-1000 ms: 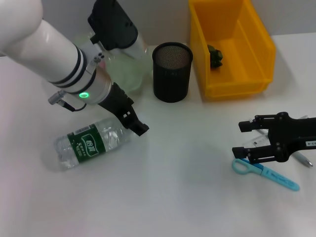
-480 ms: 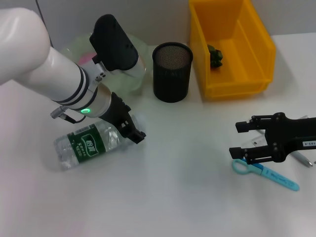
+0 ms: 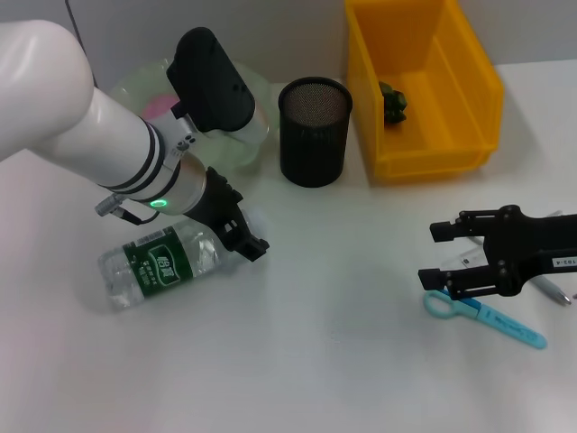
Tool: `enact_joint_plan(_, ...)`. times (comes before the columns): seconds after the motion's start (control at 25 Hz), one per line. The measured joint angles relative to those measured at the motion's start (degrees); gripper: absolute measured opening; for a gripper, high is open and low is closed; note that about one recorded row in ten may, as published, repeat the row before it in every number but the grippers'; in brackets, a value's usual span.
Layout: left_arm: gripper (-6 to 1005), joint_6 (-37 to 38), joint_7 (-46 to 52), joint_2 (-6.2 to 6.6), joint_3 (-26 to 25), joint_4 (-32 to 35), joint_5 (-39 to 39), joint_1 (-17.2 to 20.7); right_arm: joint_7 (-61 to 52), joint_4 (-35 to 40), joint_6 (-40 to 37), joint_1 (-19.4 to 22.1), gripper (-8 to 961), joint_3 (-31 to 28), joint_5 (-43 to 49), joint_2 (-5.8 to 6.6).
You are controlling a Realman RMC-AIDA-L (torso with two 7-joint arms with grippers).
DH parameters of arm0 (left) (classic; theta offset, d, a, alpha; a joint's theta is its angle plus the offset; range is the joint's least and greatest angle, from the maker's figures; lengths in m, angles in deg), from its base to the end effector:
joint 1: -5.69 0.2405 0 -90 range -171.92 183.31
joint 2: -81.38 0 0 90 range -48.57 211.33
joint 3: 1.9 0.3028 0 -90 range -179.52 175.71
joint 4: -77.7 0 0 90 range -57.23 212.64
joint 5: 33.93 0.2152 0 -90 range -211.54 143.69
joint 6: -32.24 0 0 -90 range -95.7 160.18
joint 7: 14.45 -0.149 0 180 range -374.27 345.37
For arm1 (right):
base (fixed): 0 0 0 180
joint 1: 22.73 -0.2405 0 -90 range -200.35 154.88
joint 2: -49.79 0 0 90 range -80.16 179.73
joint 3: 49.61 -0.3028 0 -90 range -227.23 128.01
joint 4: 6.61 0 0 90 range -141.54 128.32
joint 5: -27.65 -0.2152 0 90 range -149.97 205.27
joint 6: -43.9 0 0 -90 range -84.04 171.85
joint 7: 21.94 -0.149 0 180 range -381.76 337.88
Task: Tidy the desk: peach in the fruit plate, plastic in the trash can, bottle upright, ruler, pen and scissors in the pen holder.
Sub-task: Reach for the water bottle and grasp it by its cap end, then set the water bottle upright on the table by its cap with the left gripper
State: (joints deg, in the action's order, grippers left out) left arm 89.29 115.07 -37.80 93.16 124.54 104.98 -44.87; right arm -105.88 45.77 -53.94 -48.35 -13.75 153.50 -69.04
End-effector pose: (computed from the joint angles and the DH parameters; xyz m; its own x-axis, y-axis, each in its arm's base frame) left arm -0.1779 0.4426 -0.1226 0.9218 0.2645 -0.2832 0.1479 -0.9156 -0.3738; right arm 0.3249 0.3293 0.0148 0.8643 -0.3677 -0.3431 -0.4449 -0.8771 -0.1809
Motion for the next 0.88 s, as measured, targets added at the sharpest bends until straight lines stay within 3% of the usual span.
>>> enact_joint_plan(0.56, 675, -1.8, -0.1, 0.0, 1.9, 0.0, 0.0, 0.1, 0.0, -0.2, 0.0, 0.0, 784, 0.0, 0.0, 0.1)
enact_joint_plan(0.64, 448, -1.8, -0.1, 0.0, 2.0, 0.0, 0.0, 0.1, 0.0, -0.2, 0.0, 0.0, 784, 0.0, 0.0, 0.14)
enact_joint_plan(0.88, 434, -1.6, -0.1, 0.0, 1.3, 0.8, -0.2, 0.2, 0.0, -0.2, 0.0, 0.0, 784, -0.1, -0.4, 0.35)
